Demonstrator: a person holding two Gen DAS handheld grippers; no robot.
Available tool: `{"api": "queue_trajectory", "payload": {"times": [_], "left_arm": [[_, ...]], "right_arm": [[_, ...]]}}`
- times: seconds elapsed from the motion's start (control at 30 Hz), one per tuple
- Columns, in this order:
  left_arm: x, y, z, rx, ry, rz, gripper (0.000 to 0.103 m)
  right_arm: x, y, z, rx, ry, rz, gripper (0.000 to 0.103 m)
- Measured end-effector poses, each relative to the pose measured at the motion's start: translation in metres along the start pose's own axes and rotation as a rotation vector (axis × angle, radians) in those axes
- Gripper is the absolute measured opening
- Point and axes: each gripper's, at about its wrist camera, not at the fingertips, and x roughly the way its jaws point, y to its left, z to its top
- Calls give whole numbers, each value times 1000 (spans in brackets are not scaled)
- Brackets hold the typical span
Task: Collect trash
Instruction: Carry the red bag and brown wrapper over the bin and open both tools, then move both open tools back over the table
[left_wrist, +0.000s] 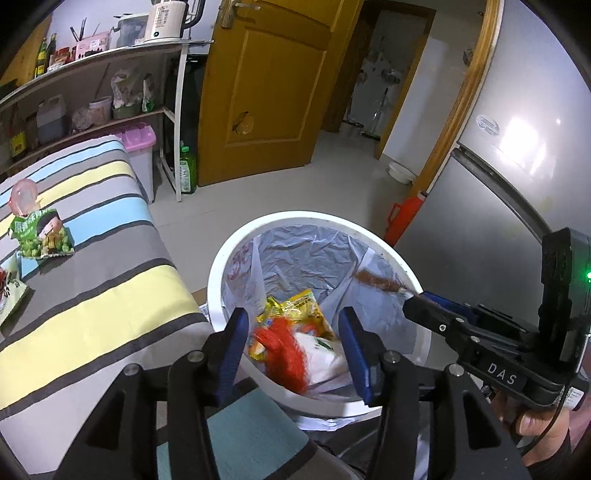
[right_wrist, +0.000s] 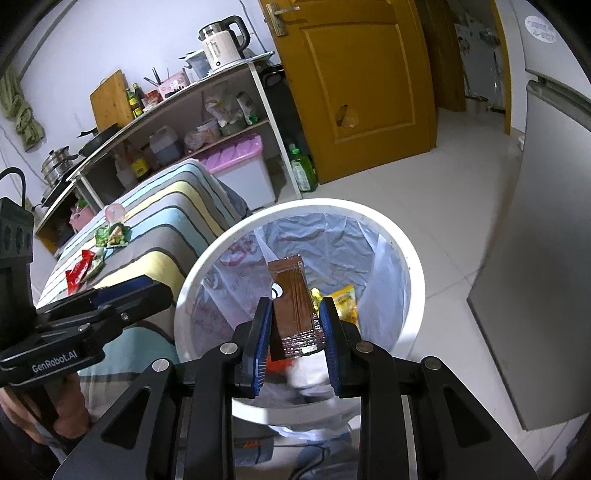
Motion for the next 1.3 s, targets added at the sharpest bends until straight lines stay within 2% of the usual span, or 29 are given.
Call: {"api": "queue_trajectory", "payload": {"times": [0.07,0.13,0.4,0.83,1.3], "left_arm": [[0,3,1,-4,-2,-1,53],[-3,5,1,-8,-8,0,53],[-25,11,-3,-21,-54,7,53],[-88,29,-21,-44,-159,54,53],[-136,72,-49,-109,-221,138,53]], "right_arm": [[0,0,0,-2,-1,3,36],[-1,1,0,-6,-3,4,39],[-13,11,0,-26,-22,19,39],[-52,64,-4,-118,-94,102,39],[-56,117,-13,-216,-86,180,39]]}}
